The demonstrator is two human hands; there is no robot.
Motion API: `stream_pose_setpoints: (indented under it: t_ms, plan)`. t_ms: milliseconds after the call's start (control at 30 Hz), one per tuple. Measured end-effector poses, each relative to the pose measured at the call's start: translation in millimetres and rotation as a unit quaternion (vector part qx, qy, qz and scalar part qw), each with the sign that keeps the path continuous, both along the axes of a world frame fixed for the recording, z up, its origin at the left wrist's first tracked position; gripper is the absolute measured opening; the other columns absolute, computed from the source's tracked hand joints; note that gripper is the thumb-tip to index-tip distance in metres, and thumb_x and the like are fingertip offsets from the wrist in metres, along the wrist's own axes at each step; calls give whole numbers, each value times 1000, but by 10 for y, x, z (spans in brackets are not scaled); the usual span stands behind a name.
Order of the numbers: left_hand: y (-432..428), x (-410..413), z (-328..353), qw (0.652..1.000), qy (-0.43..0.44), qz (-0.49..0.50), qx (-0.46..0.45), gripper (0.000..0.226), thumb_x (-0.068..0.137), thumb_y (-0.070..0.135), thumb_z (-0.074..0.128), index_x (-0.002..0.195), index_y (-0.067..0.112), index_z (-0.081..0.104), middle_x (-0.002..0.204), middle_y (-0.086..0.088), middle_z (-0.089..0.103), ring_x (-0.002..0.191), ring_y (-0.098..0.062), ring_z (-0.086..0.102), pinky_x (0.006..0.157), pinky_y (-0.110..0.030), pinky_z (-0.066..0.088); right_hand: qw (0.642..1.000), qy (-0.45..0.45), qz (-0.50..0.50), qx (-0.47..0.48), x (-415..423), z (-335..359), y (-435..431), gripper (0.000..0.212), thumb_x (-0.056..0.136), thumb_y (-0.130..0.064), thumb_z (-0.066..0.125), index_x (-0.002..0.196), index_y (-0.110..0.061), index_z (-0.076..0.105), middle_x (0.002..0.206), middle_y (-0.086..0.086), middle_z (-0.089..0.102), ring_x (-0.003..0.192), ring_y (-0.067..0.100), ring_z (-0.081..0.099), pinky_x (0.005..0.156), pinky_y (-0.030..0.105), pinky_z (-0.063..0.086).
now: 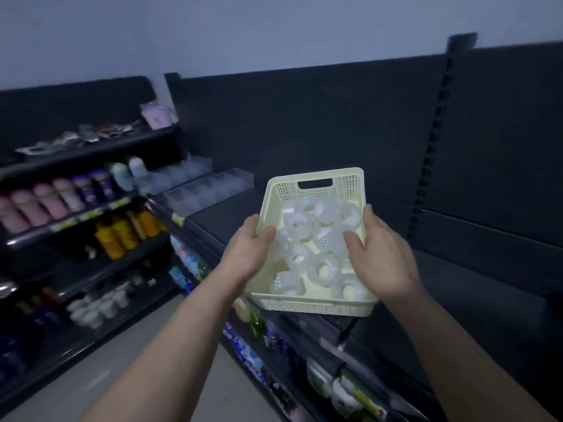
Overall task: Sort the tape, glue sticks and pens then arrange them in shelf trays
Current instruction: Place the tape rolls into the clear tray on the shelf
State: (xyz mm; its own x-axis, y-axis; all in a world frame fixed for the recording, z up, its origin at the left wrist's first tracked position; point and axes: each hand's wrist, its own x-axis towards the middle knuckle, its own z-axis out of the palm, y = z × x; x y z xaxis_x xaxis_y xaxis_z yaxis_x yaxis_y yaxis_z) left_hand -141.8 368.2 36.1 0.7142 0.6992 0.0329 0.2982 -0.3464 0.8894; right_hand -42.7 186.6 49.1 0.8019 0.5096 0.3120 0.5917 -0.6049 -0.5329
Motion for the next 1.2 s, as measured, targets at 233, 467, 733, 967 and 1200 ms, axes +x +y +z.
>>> stream_pose_setpoints:
  t_ms: [233,467,733,967,1200]
  plan:
    - [1305,-979,-56,994,20,110,-1,41,82,48,44,118,31,54,109,1,64,98,-26,62,89,-51,52,995,18,96,-7,-626,-123,1581,52,98,-33,41,144,-11,29,141,5,48,119,29,51,81,33,39]
    - [2650,-1768,-46,988,46,148,13,34,87,43,42,113,27,56,102,1,66,91,-26,65,86,-50,53,988,51,147,-4,-1273,-251,3092,47,97,-34,42,139,-14,35,127,4,57,107,28,57,80,35,45]
    - [3979,-1928,8,986,60,149,37,33,95,39,42,121,22,53,108,-3,63,93,-28,63,87,-50,53,986,60,158,3,-1414,-293,4398,42,96,-32,45,133,-12,41,122,7,60,109,29,57,80,33,42]
    - [5208,-1288,52,991,59,104,60,35,94,39,43,120,20,55,107,-3,64,93,-27,64,87,-50,53,991,49,122,9,-873,-316,5579,50,97,-34,43,138,-7,35,119,9,60,107,30,57,80,35,43]
    - [6528,-245,287,994,73,49,69,51,81,52,42,118,19,55,111,-6,63,98,-28,62,91,-50,50,997,70,38,7,-17,-176,6818,54,96,-34,42,143,-9,31,129,10,54,116,30,50,86,35,41]
